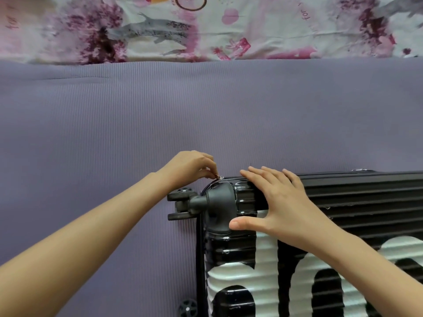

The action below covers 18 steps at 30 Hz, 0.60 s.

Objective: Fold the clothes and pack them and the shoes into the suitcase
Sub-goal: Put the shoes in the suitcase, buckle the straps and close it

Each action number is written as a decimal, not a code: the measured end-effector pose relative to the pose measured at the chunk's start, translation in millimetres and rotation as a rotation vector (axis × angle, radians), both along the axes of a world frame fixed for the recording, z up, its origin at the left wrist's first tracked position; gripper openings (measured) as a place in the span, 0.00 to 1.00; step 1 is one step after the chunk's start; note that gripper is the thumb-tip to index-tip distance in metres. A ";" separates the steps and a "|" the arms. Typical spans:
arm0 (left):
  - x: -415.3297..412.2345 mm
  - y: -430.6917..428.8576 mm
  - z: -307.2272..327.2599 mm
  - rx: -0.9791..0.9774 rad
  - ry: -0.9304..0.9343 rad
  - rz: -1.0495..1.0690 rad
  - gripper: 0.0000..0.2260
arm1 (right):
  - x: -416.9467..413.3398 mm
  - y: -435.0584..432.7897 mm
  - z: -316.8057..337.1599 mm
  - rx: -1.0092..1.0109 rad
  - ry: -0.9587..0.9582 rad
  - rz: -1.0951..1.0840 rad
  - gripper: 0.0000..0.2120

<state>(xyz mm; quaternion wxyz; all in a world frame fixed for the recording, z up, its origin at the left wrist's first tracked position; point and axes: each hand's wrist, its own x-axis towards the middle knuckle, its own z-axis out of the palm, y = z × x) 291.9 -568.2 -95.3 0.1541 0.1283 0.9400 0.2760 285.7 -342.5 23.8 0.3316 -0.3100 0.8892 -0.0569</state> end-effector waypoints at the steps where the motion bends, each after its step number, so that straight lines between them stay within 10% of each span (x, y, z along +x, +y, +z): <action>1: 6.5 -3.7 -4.6 0.028 0.041 0.021 0.05 | 0.8 0.6 -0.5 -0.005 0.008 -0.001 0.54; 12: 127.4 1.7 -35.8 0.173 0.401 0.460 0.08 | 31.5 -5.5 12.5 0.005 0.074 -0.025 0.53; 18: 191.7 38.0 -37.0 0.287 0.288 0.586 0.11 | 79.2 -19.0 15.7 0.094 0.112 0.156 0.57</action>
